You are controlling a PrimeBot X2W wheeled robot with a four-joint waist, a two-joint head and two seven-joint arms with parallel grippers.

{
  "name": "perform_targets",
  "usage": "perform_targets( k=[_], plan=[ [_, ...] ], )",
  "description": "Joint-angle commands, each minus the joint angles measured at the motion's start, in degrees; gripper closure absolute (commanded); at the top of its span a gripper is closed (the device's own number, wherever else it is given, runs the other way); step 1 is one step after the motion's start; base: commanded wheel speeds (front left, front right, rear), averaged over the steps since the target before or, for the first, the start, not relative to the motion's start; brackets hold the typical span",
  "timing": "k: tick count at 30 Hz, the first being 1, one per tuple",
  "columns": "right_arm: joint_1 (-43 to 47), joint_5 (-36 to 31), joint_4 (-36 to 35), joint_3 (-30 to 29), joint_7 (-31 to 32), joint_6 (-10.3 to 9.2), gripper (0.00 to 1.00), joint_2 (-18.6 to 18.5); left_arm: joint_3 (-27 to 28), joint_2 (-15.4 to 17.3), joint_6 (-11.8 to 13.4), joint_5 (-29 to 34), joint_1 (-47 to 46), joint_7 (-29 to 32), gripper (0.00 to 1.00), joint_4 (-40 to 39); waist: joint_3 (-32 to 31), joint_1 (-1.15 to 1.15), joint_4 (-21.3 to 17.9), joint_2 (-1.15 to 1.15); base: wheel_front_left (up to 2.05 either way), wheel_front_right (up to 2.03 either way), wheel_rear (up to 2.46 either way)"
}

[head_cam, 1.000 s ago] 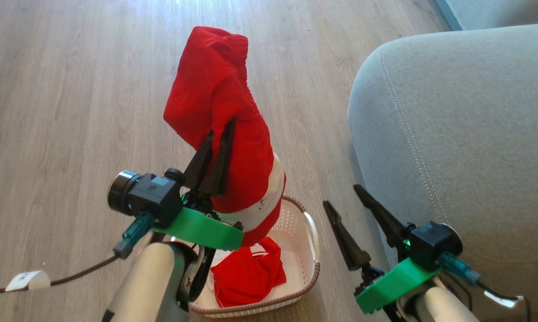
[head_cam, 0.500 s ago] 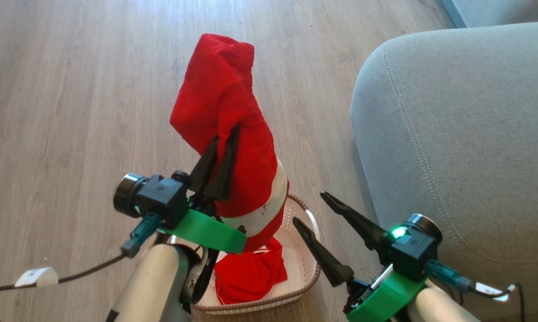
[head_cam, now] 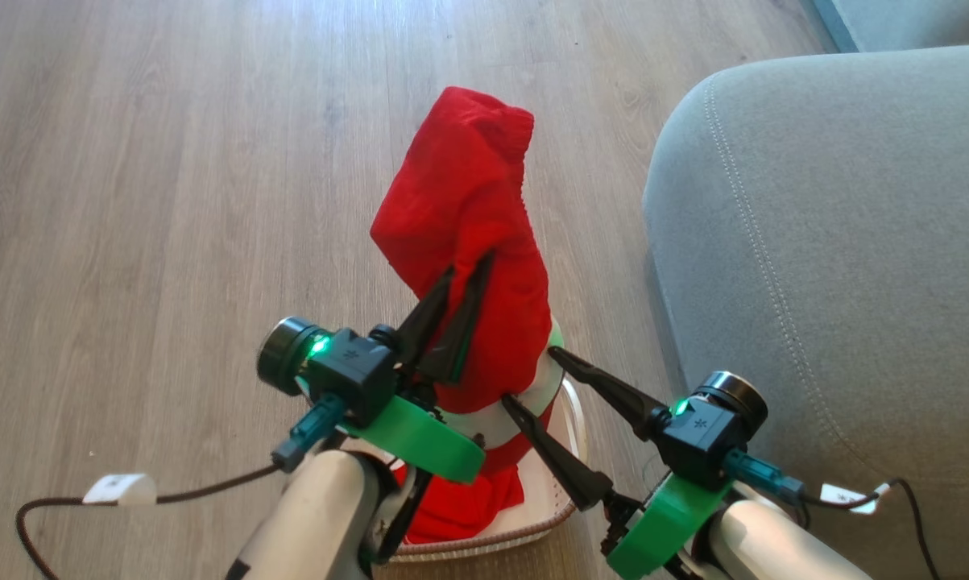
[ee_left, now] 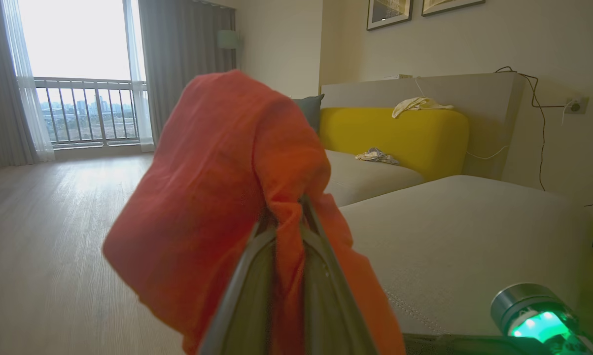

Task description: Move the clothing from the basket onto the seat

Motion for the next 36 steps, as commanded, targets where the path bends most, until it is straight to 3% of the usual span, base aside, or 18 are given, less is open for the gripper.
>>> perform_targets(
  k=[1, 17, 35, 36],
  plan=[
    [-2.08, -0.16, -1.2, 0.33, -0.37, 0.0, 0.0, 0.19, 1.23, 0.29, 0.32, -0.2, -3.25, -0.26, 1.0, -2.05, -0.01, 0.0, 0.16, 0.0, 0.0, 0.0, 0.0],
    [-6.04, -2.29, 4.47, 2.24, -0.37, 0.0, 0.0, 3.88, -4.84, 0.29, 1.58, -1.6, -3.97, -0.26, 1.0, -1.34, -0.06, 0.0, 0.78, 0.0, 0.0, 0.0, 0.0],
    [-7.15, -6.53, 9.26, -3.78, -0.37, 0.0, 0.0, 9.53, -8.16, 0.29, 1.89, -3.08, -3.38, -0.26, 1.0, -1.38, -0.3, 0.0, 2.11, 0.0, 0.0, 0.0, 0.0],
    [-6.98, -6.27, 9.5, -4.21, -0.37, 0.0, 0.64, 9.84, -8.22, 0.29, 1.85, -3.1, -3.36, -0.26, 1.0, -1.29, -0.34, 0.0, 2.22, 0.0, 0.0, 0.0, 0.0]
  ],
)
